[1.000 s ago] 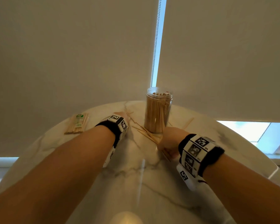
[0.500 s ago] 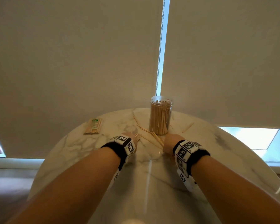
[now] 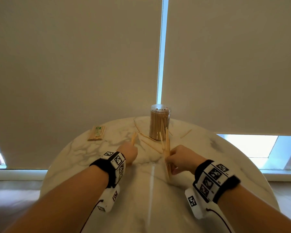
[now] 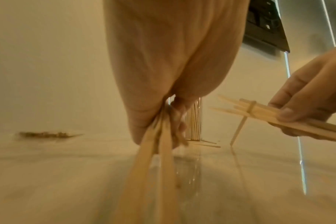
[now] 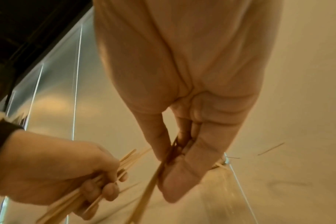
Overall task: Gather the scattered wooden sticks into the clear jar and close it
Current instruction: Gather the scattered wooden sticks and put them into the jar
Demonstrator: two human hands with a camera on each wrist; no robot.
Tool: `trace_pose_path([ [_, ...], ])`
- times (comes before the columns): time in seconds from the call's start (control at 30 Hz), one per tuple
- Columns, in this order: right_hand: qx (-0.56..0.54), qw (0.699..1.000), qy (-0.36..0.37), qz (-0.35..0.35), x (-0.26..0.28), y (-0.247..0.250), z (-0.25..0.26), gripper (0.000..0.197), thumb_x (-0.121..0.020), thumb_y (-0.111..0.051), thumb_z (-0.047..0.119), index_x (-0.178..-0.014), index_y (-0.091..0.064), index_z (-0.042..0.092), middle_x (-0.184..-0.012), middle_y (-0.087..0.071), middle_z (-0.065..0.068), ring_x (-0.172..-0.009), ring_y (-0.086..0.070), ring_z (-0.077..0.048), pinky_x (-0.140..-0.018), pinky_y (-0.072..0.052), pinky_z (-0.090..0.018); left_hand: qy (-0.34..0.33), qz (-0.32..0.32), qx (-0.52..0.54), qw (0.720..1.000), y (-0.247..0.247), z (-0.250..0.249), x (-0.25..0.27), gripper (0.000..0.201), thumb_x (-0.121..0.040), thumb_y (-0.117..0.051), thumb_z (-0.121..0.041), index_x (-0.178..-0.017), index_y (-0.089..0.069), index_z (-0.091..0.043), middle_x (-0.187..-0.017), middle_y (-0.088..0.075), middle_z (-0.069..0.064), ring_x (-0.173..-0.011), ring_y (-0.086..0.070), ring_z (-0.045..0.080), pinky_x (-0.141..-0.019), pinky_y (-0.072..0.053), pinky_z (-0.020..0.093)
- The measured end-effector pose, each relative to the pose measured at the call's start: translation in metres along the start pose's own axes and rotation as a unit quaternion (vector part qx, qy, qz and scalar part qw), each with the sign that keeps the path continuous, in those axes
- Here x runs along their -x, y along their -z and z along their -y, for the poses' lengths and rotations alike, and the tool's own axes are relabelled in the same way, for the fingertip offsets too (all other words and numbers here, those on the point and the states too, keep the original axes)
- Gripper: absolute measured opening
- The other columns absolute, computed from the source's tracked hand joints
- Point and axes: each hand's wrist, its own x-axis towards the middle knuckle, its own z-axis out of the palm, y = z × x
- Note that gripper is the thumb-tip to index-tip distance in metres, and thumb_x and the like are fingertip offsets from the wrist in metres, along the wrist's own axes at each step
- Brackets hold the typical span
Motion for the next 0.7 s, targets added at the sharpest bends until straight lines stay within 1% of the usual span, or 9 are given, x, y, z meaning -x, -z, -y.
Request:
trace_pose_path([
  [0.07,-0.056,0.998,0.035,-0.007,0.006,0.0,0.005,0.018,-0.095,-0.059,0.012,-0.098,-0.072,0.0,-0.089,-0.076,-0.015,-0.082,-0.075,-0.024,-0.076,-0.063,-0.033,-0.007,0.025,0.094,0.995,-0.001,0.003,0.0,0.029,-0.1,-0.038,-0.014,-0.109,-0.06,0.003,-0.088,-0.058,0.015,-0.062,-0.051,0.018,-0.053,-0.047,0.026],
  [0.13,-0.099,0.992,0.081,-0.017,0.011,-0.002,0.013,0.018,-0.097,-0.057,0.013,-0.1,-0.072,0.004,-0.091,-0.075,-0.015,-0.084,-0.074,-0.026,-0.074,-0.063,-0.032,0.022,0.037,0.191,0.981,-0.004,-0.001,0.006,0.02,-0.102,-0.04,-0.019,-0.097,-0.057,-0.009,-0.085,-0.057,0.009,-0.066,-0.048,0.017,-0.048,-0.045,0.025],
  [0.17,-0.113,0.988,0.099,-0.02,0.012,-0.004,0.016,0.017,-0.098,-0.057,0.013,-0.098,-0.072,0.006,-0.09,-0.074,-0.015,-0.083,-0.074,-0.026,-0.073,-0.063,-0.033,0.029,0.058,0.216,0.974,-0.006,-0.007,0.014,0.02,-0.104,-0.041,-0.024,-0.101,-0.057,-0.011,-0.091,-0.059,0.007,-0.074,-0.05,0.017,-0.048,-0.046,0.025],
  [0.27,-0.134,0.982,0.131,-0.008,0.011,-0.011,0.027,0.017,-0.099,-0.056,0.015,-0.096,-0.072,0.013,-0.084,-0.075,-0.007,-0.075,-0.074,-0.02,-0.069,-0.063,-0.03,-0.014,0.087,0.262,0.961,-0.012,-0.015,0.021,0.028,-0.106,-0.038,-0.032,-0.118,-0.058,-0.014,-0.112,-0.067,0.007,-0.099,-0.062,0.023,-0.061,-0.055,0.033],
  [0.4,-0.127,0.981,0.146,-0.004,0.002,-0.02,0.039,0.02,-0.1,-0.052,0.014,-0.097,-0.071,0.014,-0.082,-0.075,-0.005,-0.069,-0.074,-0.014,-0.063,-0.06,-0.024,-0.112,0.05,0.282,0.951,-0.017,-0.026,0.022,0.029,-0.103,-0.037,-0.032,-0.112,-0.061,-0.018,-0.101,-0.072,0.008,-0.094,-0.07,0.024,-0.085,-0.057,0.046],
  [0.43,-0.124,0.982,0.145,-0.007,-0.001,-0.02,0.041,0.02,-0.1,-0.051,0.013,-0.095,-0.07,0.013,-0.081,-0.075,-0.006,-0.068,-0.074,-0.015,-0.063,-0.06,-0.024,-0.123,0.039,0.285,0.95,-0.017,-0.027,0.021,0.027,-0.103,-0.038,-0.031,-0.11,-0.061,-0.02,-0.1,-0.072,0.008,-0.093,-0.07,0.024,-0.087,-0.057,0.048],
  [0.5,-0.128,0.981,0.143,-0.007,-0.008,-0.018,0.046,0.022,-0.1,-0.051,0.011,-0.09,-0.07,0.012,-0.078,-0.074,-0.007,-0.065,-0.073,-0.015,-0.062,-0.06,-0.024,-0.126,0.026,0.304,0.944,-0.017,-0.028,0.017,0.026,-0.106,-0.037,-0.026,-0.103,-0.062,-0.02,-0.093,-0.071,0.008,-0.084,-0.068,0.022,-0.08,-0.057,0.043],
  [0.57,-0.134,0.98,0.147,-0.006,-0.015,-0.015,0.05,0.022,-0.1,-0.053,0.01,-0.085,-0.07,0.009,-0.074,-0.072,-0.007,-0.061,-0.071,-0.013,-0.06,-0.059,-0.023,-0.131,0.028,0.313,0.94,-0.018,-0.028,0.013,0.029,-0.107,-0.036,-0.03,-0.101,-0.062,-0.019,-0.088,-0.069,0.008,-0.077,-0.066,0.02,-0.074,-0.055,0.04],
  [0.7,-0.104,0.981,0.155,-0.055,-0.03,-0.01,0.057,0.024,-0.098,-0.058,0.015,-0.085,-0.075,0.006,-0.072,-0.074,-0.006,-0.063,-0.073,-0.014,-0.063,-0.061,-0.025,-0.167,0.012,0.288,0.943,-0.021,-0.026,-0.001,0.024,-0.104,-0.041,-0.035,-0.105,-0.058,-0.019,-0.095,-0.067,0.015,-0.081,-0.064,0.027,-0.082,-0.056,0.058],
])
